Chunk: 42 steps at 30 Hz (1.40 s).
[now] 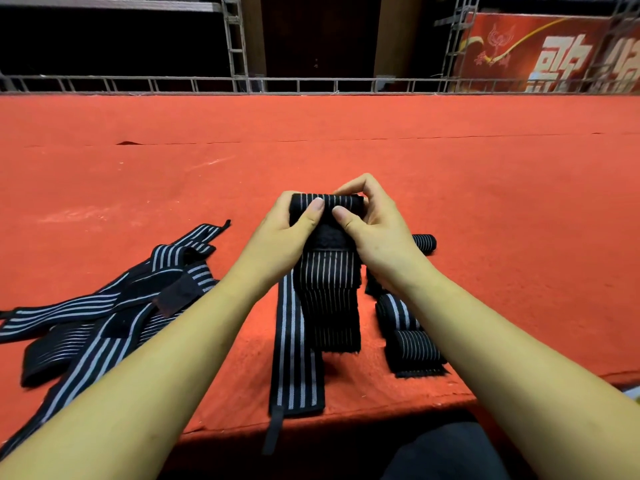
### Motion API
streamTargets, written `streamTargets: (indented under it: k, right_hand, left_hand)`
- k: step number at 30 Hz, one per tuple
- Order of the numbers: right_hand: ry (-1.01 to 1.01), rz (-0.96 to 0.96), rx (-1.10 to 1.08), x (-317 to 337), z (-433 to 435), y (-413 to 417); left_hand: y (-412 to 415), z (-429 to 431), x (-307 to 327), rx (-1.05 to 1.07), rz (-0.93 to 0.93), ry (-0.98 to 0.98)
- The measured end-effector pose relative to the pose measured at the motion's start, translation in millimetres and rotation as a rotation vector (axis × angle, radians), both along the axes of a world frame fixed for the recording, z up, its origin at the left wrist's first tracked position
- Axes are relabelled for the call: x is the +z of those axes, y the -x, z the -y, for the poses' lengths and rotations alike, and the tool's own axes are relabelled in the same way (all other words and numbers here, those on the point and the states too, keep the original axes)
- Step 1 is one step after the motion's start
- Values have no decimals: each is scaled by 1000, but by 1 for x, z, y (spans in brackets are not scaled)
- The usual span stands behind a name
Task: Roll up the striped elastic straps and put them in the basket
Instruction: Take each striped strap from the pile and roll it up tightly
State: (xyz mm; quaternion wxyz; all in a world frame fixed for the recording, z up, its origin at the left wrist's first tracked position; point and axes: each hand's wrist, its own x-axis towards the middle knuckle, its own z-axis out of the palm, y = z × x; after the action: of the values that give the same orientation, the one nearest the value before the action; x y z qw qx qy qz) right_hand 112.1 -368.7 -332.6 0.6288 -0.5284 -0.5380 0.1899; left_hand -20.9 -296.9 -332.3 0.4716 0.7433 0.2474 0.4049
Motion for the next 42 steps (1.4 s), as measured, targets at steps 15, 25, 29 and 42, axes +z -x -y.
streamTargets:
  k: [15,25,29,42]
  right_hand:
    - [125,89,-25,-12,10,10]
    - [60,56,105,-23,16,11]
    - [169,-8,98,-20,18,13]
    - [76,-19,70,-31,15,5]
  left_hand:
    - [14,-3,-14,-126,86,-52]
    - [4,5,-15,50,23,100]
    - [8,5,-19,-43,82,109]
    - [5,5,-29,-100,93,331]
